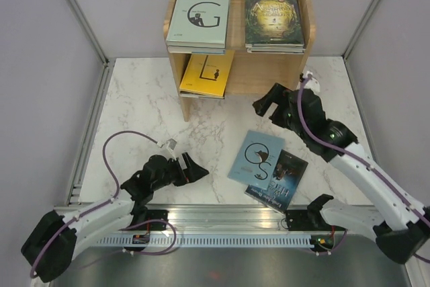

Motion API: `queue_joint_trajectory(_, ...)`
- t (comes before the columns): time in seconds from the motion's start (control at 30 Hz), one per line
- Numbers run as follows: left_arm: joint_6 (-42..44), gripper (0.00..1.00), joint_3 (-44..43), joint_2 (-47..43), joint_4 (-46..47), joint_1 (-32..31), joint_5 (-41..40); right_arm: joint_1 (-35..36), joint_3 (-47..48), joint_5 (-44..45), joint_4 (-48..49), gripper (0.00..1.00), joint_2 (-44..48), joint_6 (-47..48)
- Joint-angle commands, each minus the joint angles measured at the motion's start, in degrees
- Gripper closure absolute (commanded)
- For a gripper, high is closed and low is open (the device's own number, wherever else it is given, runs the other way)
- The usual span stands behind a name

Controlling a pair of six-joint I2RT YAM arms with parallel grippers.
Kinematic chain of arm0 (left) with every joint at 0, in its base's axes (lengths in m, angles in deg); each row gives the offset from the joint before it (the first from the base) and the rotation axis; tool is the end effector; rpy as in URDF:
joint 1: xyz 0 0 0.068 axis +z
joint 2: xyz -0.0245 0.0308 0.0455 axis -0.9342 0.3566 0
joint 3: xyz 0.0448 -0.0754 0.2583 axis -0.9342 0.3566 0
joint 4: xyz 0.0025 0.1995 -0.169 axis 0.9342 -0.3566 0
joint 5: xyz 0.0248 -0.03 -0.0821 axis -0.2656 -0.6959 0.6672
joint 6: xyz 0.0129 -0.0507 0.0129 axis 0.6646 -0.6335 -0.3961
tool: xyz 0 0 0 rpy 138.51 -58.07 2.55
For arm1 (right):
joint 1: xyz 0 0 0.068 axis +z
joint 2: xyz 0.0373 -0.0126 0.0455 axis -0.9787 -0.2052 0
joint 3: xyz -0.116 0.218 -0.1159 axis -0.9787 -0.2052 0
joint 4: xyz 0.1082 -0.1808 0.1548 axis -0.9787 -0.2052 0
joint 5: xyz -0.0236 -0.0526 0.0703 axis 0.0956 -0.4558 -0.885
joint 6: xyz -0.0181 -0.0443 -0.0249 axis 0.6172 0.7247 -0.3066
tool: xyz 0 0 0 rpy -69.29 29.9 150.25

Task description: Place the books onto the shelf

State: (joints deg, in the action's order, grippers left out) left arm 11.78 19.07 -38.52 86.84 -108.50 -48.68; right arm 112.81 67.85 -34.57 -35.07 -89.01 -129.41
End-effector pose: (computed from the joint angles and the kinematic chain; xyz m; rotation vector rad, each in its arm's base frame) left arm 0.1107 -0.0982 0.1376 -0.1718 2.2181 -1.1418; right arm 0.1999 0.1276 0.3693 0.4262 2.0722 0.6445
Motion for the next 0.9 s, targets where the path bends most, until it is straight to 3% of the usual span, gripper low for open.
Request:
queue_joint_trajectory(0.0, 4.99, 0.0, -5.58, 9.79, 11.22, 0.02, 3.81, -0.2, -9.37, 3.76, -6.9, 0.02, 7.47, 0.96)
queue_joint_trajectory(0.1, 5.96, 0.0, -9.27, 19.2, 17.38, -0.07, 5.39, -0.38, -20.25, 3.32, -7.78, 0.02, 12.31, -1.14)
queue_joint_trajectory(0.2, 6.49, 0.0, -12.26, 27.29, 23.87, -0.07, 7.24, -0.9, -25.29, 2.35, -6.82, 0.02, 15.05, -3.26)
queue_joint_trajectory(0.47, 5.0, 0.01, -18.41, 48.02, 39.8, -0.07, 14.88, -1.78, -35.58, -1.69, 0.37, 0.02, 12.43, -5.54)
queue_joint_trajectory(0.63, 2.98, 0.02, -18.94, 53.85, 46.58, -0.07, 16.73, -1.78, -38.74, -4.94, 8.38, 0.02, 7.59, -6.25)
queue_joint_trajectory(0.87, 2.71, 0.03, -19.56, 55.87, 48.08, -0.15, 18.4, -1.87, -47.79, -13.64, 29.18, 0.09, 2.5, -12.83)
